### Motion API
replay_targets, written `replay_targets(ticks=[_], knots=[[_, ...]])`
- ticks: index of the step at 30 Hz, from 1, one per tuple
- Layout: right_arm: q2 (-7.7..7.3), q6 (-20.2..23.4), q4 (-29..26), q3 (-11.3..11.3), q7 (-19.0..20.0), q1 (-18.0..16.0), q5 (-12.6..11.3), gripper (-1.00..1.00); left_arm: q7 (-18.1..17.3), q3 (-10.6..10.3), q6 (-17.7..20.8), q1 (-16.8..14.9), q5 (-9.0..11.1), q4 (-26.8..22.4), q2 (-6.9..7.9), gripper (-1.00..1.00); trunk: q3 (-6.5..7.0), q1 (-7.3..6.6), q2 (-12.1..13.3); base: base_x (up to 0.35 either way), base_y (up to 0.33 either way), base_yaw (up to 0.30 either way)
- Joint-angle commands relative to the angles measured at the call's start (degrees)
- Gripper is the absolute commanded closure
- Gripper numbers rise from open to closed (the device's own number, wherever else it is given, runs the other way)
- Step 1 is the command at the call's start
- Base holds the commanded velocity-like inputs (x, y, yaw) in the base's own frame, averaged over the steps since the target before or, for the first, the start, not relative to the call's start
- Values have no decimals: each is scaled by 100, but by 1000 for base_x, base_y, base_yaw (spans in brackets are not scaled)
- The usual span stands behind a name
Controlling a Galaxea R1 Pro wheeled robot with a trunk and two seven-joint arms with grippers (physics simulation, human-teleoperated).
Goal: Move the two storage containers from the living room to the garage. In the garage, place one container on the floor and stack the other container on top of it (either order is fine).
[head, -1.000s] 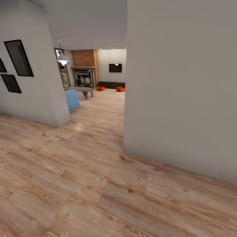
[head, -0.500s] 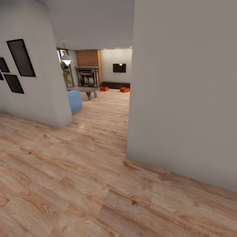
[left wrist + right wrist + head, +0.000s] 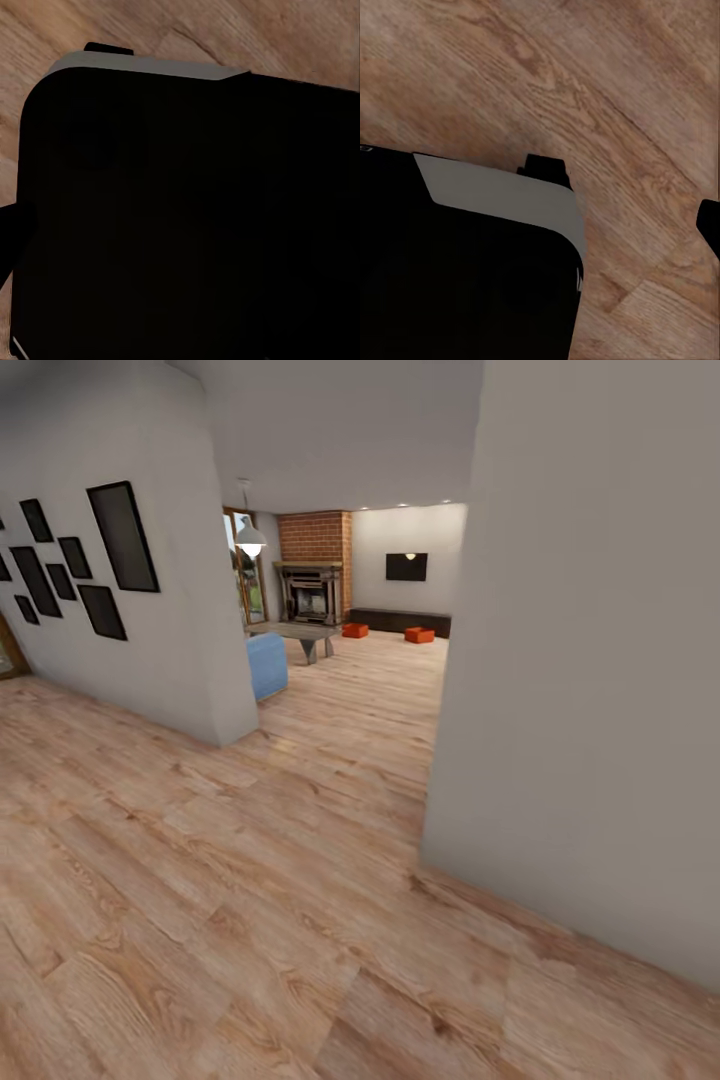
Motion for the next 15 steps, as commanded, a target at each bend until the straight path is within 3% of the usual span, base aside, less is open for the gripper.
replay_targets(ticks=[1, 15], knots=[[5, -30, 16, 48, -6, -5, -50, -100, -10, 8, -13, -2, 42, 1, -1, -100, -5, 3, -2, 321, 0, 253], [5, -30, 19, 48, -6, -5, -49, -100, -10, 8, -13, 0, 41, 1, -2, -100, -5, 3, -2, 321, 0, 253]])
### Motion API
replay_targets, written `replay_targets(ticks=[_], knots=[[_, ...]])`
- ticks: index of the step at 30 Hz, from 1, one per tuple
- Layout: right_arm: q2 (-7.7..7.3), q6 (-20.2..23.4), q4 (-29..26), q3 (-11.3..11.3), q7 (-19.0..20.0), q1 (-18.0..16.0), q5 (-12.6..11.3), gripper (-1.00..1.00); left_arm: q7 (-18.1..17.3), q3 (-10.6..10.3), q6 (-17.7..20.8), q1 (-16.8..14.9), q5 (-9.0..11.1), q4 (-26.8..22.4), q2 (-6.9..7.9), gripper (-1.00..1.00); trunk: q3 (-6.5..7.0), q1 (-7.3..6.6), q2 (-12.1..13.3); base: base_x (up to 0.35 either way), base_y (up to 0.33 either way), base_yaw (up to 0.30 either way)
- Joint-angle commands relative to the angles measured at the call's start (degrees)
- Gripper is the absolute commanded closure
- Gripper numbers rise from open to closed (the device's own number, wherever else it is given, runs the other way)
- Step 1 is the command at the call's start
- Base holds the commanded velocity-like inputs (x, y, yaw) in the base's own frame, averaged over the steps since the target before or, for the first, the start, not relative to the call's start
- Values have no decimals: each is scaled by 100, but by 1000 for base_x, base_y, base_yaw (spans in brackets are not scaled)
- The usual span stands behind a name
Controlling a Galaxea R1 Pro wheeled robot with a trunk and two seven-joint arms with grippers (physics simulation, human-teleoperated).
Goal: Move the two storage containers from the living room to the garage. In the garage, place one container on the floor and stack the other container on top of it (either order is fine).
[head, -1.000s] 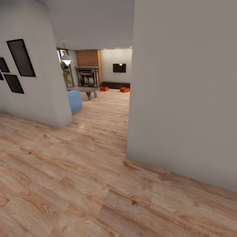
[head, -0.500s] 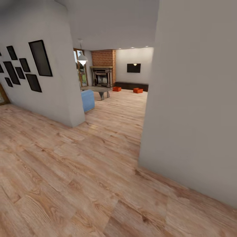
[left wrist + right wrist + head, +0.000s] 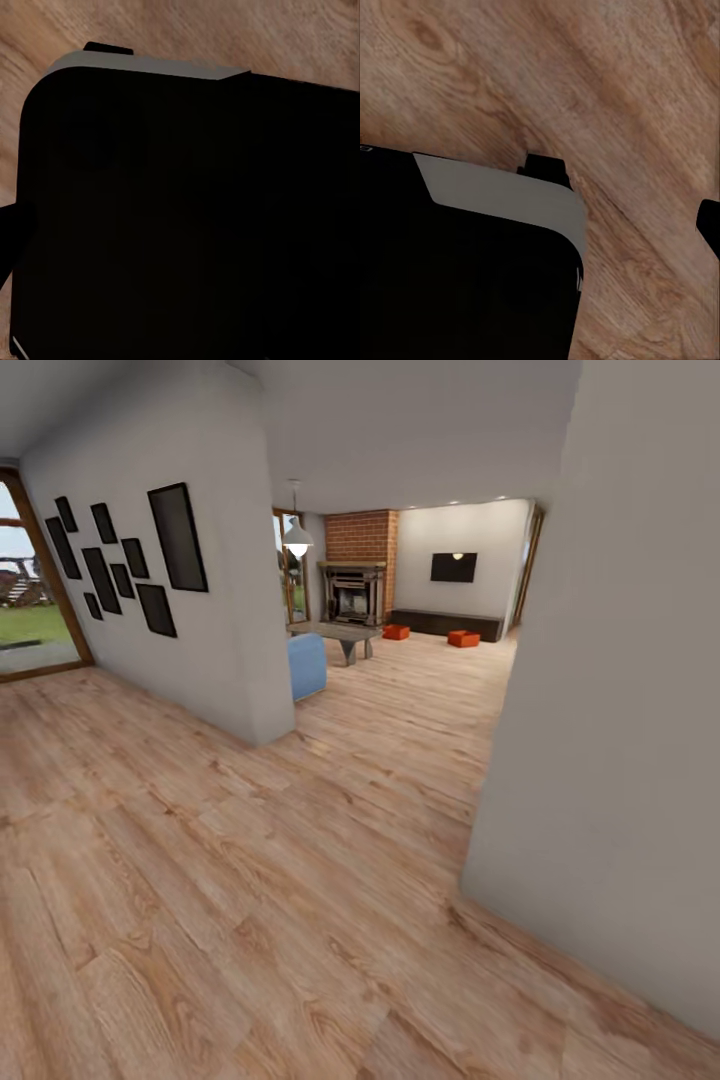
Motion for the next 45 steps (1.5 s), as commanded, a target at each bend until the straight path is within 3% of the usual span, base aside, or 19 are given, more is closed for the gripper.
replay_targets(ticks=[1, 14, 45], knots=[[5, -29, 15, 48, -6, -5, -50, -100, -10, 8, -13, -2, 41, 1, -1, -100, -5, 3, -2, 321, 0, 252], [5, -25, 16, 48, -6, -5, -44, -100, -10, 9, -13, -1, 43, 1, 0, -100, -5, 3, -2, 321, 0, 226], [5, -30, 16, 48, -6, -5, -43, -100, -10, -1, -11, -1, 56, 1, -2, -100, -5, 3, -2, 333, 0, 8]])
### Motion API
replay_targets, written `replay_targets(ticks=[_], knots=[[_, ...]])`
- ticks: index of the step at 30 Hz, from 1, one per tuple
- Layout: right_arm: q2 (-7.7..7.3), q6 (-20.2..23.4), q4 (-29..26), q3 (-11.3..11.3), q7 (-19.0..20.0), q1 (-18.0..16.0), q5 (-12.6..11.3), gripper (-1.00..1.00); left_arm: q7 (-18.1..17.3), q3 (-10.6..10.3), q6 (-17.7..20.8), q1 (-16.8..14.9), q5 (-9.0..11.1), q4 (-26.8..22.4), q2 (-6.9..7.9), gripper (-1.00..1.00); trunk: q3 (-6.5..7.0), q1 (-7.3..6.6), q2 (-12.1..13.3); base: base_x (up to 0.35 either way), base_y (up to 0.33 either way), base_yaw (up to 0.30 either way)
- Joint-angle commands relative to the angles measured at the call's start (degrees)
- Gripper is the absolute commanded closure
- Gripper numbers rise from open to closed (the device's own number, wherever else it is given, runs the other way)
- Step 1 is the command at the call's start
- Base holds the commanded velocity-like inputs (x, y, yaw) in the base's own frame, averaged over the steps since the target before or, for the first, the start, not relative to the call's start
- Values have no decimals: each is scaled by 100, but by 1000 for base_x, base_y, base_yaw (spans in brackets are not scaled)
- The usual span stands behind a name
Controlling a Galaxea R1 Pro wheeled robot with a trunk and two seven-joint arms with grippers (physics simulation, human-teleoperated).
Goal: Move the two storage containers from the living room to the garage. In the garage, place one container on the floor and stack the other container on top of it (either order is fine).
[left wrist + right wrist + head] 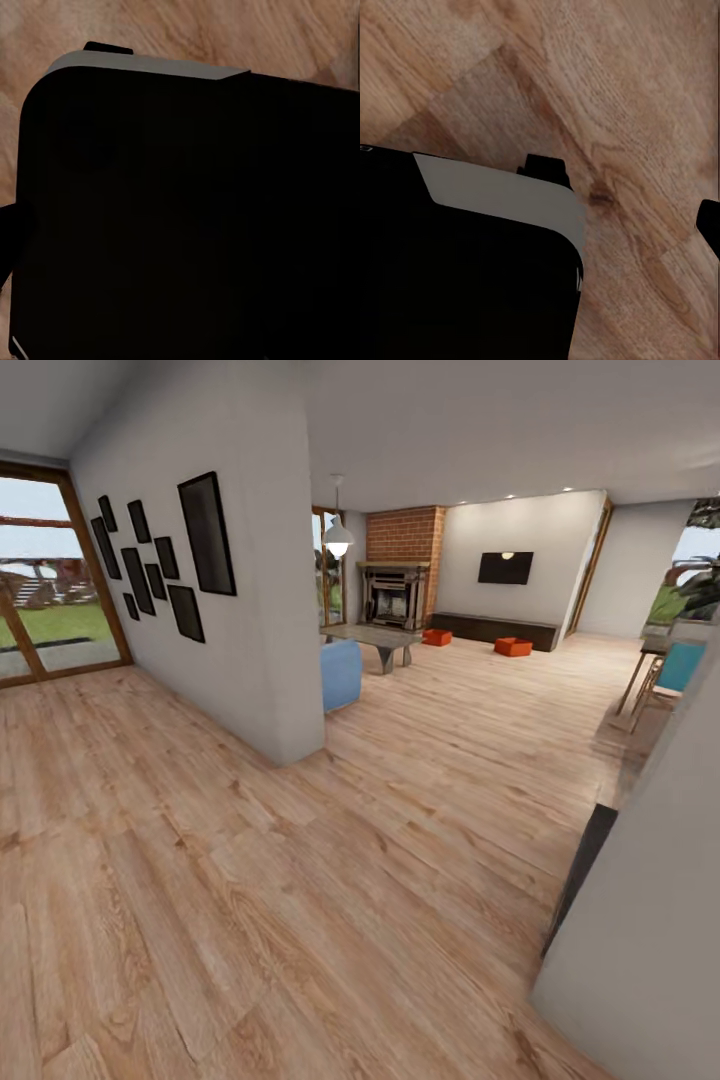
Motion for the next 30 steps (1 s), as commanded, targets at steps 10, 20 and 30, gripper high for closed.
replay_targets(ticks=[10, 20, 30], knots=[[5, -30, 17, 50, -5, -6, -38, -100, -10, 7, -7, -3, 53, 1, -1, -100, -5, 3, -2, 337, 0, 0], [5, -30, 17, 57, -6, -6, -6, -100, -10, 7, -7, -3, 59, 1, 1, -100, -5, 3, -2, 337, 0, 0], [5, -30, 18, 50, -7, -6, -7, -100, -10, 7, -7, -2, 59, 1, 1, -100, -5, 3, -2, 338, 0, 0]])
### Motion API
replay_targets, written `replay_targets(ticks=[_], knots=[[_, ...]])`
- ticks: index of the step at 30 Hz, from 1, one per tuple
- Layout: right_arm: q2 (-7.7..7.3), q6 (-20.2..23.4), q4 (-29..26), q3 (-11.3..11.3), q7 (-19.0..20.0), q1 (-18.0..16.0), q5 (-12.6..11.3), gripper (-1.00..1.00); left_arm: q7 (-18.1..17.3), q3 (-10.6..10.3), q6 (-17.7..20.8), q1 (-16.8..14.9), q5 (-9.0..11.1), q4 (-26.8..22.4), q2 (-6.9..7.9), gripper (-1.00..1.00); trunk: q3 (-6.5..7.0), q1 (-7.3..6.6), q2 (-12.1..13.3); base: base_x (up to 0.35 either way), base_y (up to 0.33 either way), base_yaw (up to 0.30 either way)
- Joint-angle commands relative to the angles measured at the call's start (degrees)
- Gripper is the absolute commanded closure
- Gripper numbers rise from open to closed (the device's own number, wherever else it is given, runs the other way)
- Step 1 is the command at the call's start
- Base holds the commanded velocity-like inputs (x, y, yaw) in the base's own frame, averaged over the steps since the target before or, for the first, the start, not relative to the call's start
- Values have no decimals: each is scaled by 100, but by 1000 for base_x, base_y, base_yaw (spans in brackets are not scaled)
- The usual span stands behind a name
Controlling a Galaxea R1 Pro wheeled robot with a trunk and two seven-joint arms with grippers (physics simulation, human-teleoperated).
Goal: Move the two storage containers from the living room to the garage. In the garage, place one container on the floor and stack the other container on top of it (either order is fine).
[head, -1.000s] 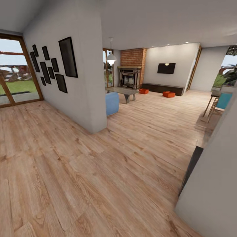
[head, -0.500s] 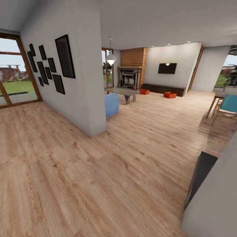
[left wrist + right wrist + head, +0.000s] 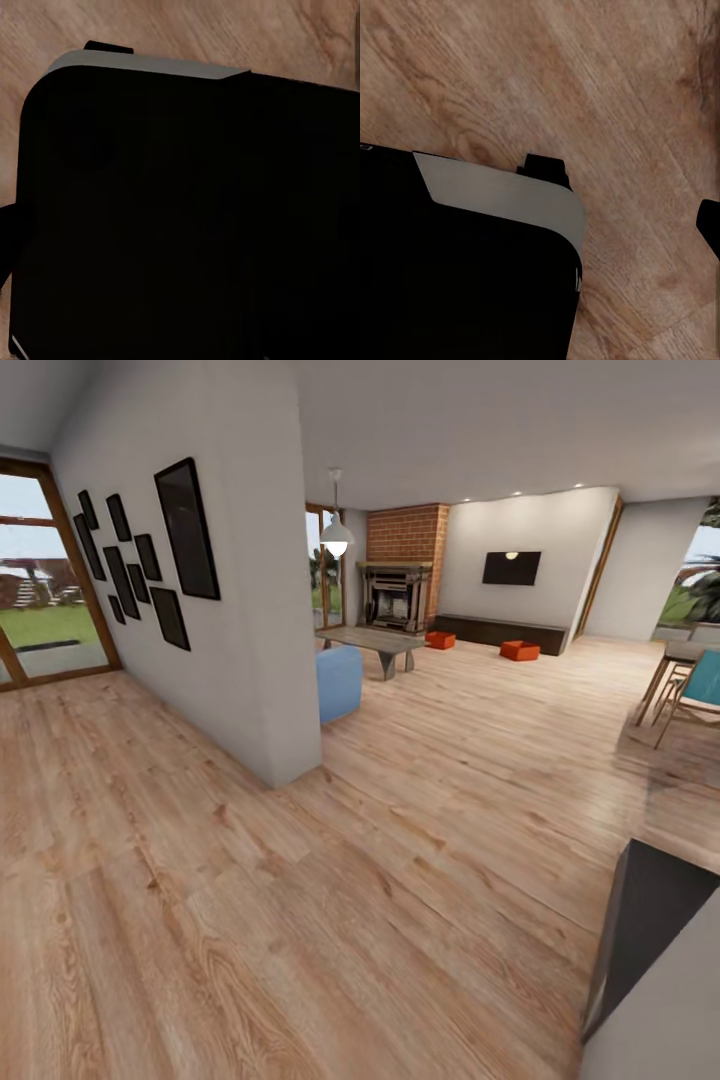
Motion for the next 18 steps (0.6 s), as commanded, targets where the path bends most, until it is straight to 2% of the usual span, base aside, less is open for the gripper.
replay_targets(ticks=[1, 18], knots=[[5, -30, 16, 47, -7, -6, -53, -100, -10, 7, -14, -2, 40, 1, -1, -100, -5, 3, -2, 338, 0, 0], [5, -35, 17, 46, -6, -6, -91, -100, -10, 7, -14, -3, 36, 1, -4, -100, -5, 3, -2, 337, 0, 0]])
